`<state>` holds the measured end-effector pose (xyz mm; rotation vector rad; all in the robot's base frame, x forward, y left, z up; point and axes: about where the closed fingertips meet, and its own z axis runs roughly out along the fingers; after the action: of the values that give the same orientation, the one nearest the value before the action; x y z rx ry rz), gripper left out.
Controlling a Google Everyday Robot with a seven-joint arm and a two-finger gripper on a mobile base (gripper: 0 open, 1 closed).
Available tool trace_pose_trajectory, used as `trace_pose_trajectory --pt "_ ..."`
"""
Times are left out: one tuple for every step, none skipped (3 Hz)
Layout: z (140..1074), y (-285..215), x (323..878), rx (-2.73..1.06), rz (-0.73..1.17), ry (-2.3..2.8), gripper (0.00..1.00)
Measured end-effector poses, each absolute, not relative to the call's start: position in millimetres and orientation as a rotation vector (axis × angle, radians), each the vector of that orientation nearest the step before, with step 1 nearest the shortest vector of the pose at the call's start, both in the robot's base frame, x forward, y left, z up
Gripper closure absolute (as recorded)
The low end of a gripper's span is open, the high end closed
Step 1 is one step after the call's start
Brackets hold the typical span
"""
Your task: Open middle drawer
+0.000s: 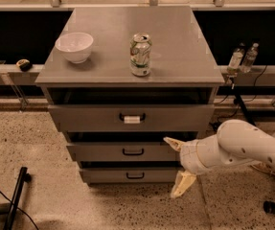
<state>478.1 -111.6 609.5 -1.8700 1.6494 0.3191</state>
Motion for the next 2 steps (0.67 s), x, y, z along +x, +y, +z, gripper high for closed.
trace_pose_trajectory --pt "609.5 -111.6 478.1 -1.870 0.319 1.649 0.00" --pt "589.2 -109.7 489.0 -1.891 0.306 1.661 0.00"
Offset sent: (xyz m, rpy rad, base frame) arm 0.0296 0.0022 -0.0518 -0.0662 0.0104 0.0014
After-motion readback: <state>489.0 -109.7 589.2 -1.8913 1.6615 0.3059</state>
